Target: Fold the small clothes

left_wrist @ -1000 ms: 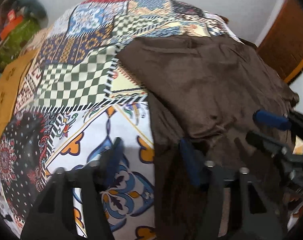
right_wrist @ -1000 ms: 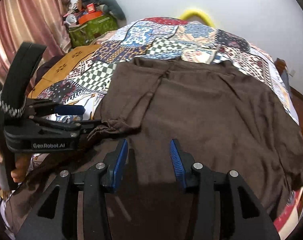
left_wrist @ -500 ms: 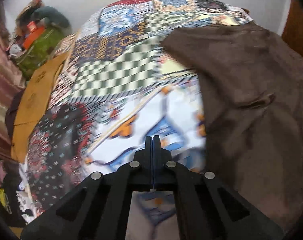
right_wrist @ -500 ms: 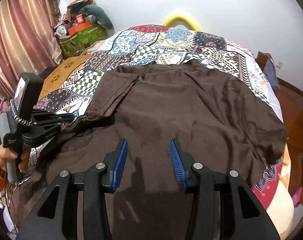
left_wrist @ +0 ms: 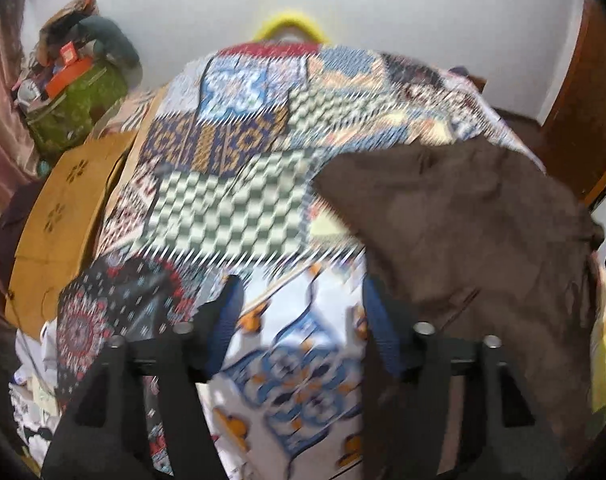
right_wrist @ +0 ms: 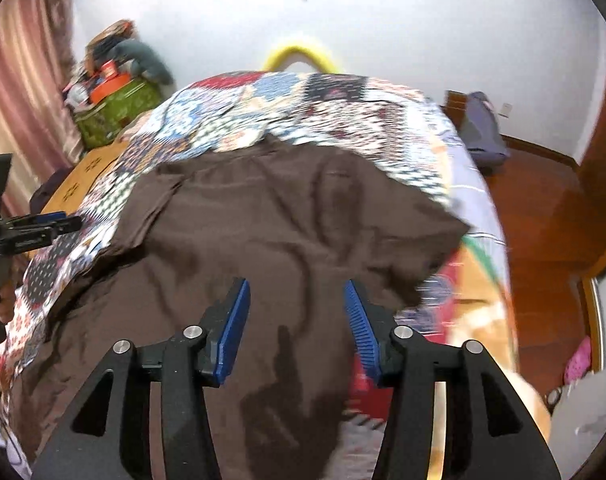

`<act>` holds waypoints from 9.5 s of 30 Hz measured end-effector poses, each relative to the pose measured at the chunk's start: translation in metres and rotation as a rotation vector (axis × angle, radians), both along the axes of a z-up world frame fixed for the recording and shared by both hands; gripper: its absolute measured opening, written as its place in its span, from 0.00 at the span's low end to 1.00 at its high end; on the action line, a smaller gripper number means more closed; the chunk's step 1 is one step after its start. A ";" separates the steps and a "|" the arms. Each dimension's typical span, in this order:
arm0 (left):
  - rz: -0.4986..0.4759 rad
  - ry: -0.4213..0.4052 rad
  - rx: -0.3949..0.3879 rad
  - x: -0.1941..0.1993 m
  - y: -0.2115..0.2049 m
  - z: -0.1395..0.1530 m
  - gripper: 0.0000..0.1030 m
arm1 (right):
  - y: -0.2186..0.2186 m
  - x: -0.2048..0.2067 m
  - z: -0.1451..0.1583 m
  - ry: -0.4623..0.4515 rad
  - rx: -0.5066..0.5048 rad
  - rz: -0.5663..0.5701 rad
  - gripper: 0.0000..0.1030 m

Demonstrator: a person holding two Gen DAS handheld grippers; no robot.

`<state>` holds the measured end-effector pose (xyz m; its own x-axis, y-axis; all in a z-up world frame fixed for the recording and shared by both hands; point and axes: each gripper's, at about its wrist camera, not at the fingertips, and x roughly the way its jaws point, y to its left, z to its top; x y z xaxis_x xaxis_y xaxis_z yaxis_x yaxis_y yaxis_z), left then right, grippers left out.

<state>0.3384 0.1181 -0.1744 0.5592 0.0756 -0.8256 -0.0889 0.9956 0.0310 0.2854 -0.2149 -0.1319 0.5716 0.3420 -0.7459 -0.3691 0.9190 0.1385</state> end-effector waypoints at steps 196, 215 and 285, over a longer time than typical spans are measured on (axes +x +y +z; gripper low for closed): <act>0.030 0.167 -0.121 -0.146 0.021 -0.033 0.48 | -0.033 -0.070 -0.053 0.165 -0.008 0.026 0.35; 0.008 0.093 -0.119 -0.172 0.005 -0.016 0.06 | -0.035 -0.097 -0.046 0.150 0.032 0.042 0.06; -0.122 0.030 0.136 0.101 0.008 -0.013 0.54 | 0.045 0.112 0.027 -0.119 -0.005 0.143 0.34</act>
<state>0.4391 0.1263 -0.1878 0.5467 0.1211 -0.8285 0.0351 0.9853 0.1672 0.3978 -0.1697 -0.1045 0.6017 0.4224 -0.6779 -0.5094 0.8566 0.0816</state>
